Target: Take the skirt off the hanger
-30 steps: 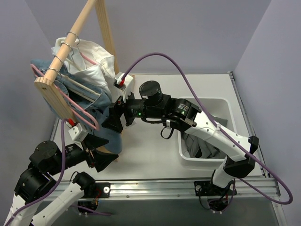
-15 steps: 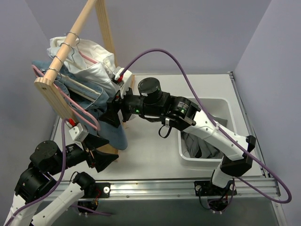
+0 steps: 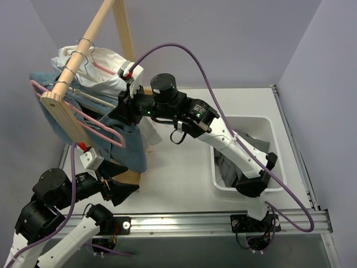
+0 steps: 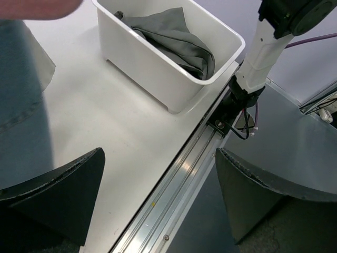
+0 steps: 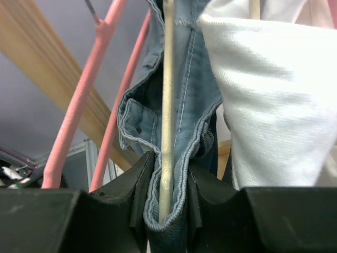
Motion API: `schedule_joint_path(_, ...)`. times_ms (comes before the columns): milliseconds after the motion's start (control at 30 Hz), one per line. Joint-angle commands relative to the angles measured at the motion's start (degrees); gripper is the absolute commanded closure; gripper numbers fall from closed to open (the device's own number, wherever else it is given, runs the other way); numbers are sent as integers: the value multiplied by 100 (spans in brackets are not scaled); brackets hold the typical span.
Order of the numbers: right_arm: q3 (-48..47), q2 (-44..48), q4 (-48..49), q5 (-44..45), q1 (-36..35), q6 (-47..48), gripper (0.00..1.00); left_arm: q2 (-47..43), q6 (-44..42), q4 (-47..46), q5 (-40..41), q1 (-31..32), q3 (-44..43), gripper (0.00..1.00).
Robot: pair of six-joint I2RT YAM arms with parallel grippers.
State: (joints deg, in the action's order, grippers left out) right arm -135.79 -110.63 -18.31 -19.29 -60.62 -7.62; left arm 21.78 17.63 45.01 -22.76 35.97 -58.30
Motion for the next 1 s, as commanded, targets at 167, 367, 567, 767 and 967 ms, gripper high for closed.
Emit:
schedule_joint_path(167,-273,-301,11,-585,173,243,100,-16,-119,69,-9,16,-392,5)
schedule_joint_path(367,-151,-108,283,-481,42,709,100,37,21,-45,-44,7,-366,6)
schedule_joint_path(567,105,244,1329,-593,120,421,100,151,223,-283,-202,7,-304,6)
schedule_joint_path(767,367,612,2047,-348,68,296,100,283,311,-441,-395,7,-331,5)
schedule_joint_path(967,1220,1297,2753,-66,138,138,100,292,364,-572,-413,7,-384,5)
